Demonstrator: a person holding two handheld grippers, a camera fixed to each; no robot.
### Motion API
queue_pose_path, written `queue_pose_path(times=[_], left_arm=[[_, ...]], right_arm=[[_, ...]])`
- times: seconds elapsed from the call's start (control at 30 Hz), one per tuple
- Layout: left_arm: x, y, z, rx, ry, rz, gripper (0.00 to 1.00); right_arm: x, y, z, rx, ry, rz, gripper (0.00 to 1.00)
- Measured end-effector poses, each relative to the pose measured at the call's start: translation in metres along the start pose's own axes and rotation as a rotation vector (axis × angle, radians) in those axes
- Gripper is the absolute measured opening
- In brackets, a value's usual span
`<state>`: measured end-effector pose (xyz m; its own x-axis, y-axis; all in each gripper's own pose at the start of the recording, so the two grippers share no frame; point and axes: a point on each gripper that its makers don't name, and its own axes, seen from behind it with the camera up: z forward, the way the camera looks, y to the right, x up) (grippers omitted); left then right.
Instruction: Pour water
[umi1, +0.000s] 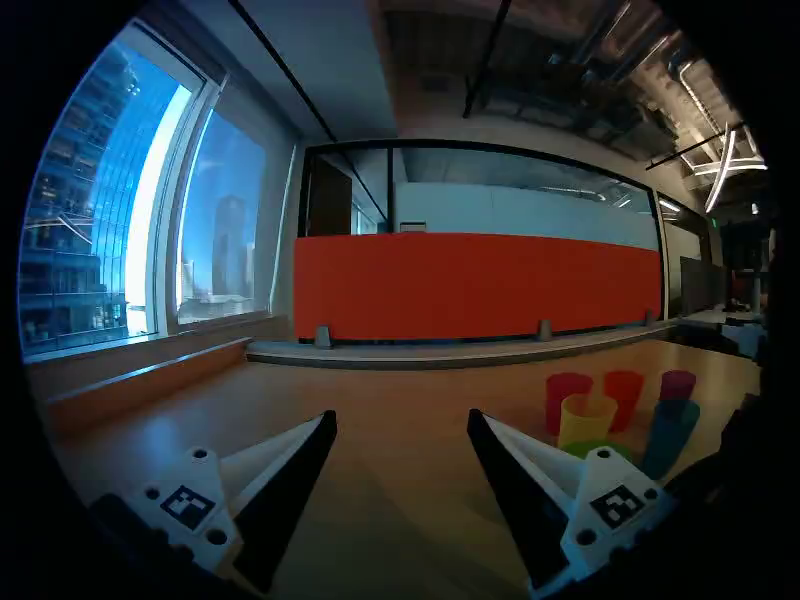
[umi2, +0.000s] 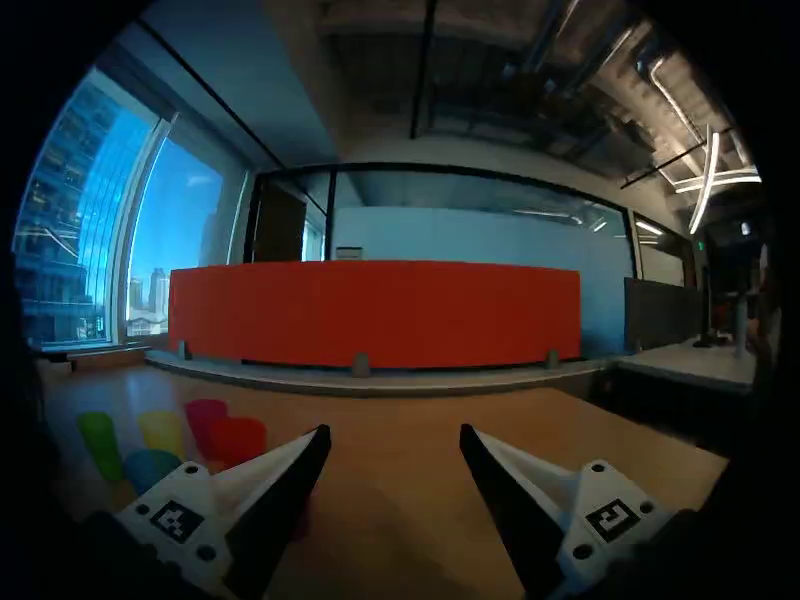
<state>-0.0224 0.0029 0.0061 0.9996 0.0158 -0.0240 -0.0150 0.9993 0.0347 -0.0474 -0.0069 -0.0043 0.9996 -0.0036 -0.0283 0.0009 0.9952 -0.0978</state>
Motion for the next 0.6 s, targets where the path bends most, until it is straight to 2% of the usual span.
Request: queue_pose_path(times=[0.6], left_arm=[[0.0, 0.001, 0.002, -0.001, 0.0, 0.0, 0.97]], right_arm=[[-0.016, 0.007, 0.0, -0.01, -0.033, 0.007, 1.0]])
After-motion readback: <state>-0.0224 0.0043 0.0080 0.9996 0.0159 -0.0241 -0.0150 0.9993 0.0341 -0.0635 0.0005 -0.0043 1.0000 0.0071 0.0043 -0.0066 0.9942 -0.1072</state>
